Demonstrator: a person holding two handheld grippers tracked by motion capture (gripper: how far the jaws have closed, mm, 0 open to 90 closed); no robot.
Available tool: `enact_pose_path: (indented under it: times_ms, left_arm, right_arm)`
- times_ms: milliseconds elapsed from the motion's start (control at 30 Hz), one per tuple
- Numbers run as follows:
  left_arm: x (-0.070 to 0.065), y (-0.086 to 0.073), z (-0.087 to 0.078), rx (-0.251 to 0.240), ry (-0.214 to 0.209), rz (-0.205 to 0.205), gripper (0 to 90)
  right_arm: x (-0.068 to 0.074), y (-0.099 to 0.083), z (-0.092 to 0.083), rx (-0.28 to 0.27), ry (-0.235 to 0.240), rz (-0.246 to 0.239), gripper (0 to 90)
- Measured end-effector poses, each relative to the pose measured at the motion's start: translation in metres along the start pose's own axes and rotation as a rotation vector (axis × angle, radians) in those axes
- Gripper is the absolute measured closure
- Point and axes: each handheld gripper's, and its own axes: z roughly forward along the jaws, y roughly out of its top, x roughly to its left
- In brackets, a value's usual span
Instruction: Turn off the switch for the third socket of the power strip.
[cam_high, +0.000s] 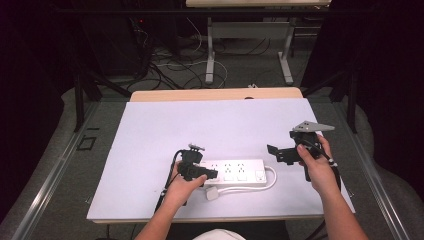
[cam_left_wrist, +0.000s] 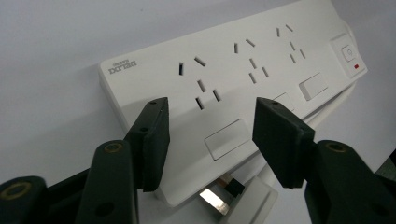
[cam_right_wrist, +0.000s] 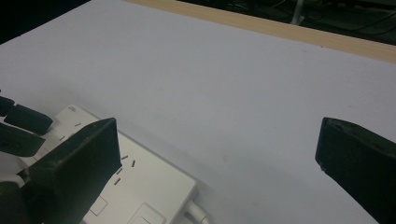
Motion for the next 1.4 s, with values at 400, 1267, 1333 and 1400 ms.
enact_pose_path:
  times_ms: [400, 1267, 1333, 1400]
  left_arm:
    - [-0.003, 0.011, -0.007, -0.05, 0.036, 0.082, 36.2]
    - [-0.008, 0.035, -0.034, -0.145, 0.056, 0.242, 27.7]
    - [-0.008, 0.034, -0.035, -0.159, 0.046, 0.226, 24.2]
    - [-0.006, 0.034, -0.036, -0.169, 0.034, 0.213, 20.7]
  right_arm:
    - [-0.001, 0.0, 0.0, -0.005, -0.009, 0.0, 0.0]
    - [0.0, -0.001, 0.0, -0.003, -0.002, 0.001, 0.0]
    - [0.0, -0.001, 0.001, -0.002, -0.003, 0.001, 0.0]
    - [-0.001, -0.001, 0.001, -0.001, -0.001, 0.0, 0.0]
